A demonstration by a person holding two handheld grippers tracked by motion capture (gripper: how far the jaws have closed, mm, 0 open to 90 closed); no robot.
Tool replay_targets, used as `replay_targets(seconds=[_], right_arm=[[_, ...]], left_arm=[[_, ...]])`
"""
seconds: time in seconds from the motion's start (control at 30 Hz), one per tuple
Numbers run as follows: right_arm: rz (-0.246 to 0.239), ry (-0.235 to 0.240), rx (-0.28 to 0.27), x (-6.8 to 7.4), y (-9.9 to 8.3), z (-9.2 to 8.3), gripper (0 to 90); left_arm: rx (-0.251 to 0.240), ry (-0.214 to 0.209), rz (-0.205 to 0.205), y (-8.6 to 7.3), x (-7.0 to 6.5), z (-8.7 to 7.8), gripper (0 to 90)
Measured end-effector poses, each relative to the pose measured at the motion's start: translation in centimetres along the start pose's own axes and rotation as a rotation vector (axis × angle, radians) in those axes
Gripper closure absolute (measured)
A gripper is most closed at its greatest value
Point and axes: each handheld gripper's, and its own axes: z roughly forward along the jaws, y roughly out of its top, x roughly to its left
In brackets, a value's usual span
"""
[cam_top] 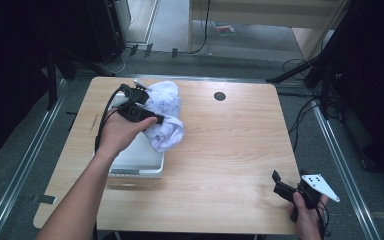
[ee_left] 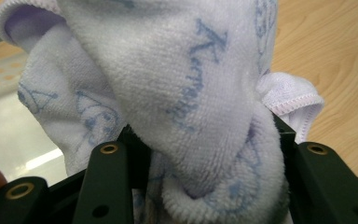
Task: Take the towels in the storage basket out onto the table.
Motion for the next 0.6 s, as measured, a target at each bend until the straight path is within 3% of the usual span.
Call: replay_targets(seconds=[0.6], right_arm=[[0.001,0.010,-0.002,0.0,0.0,0.0,2.4]], left_arm=[[0.042,-0.055,0.051,1.3,-4.4,4.4,49.3]])
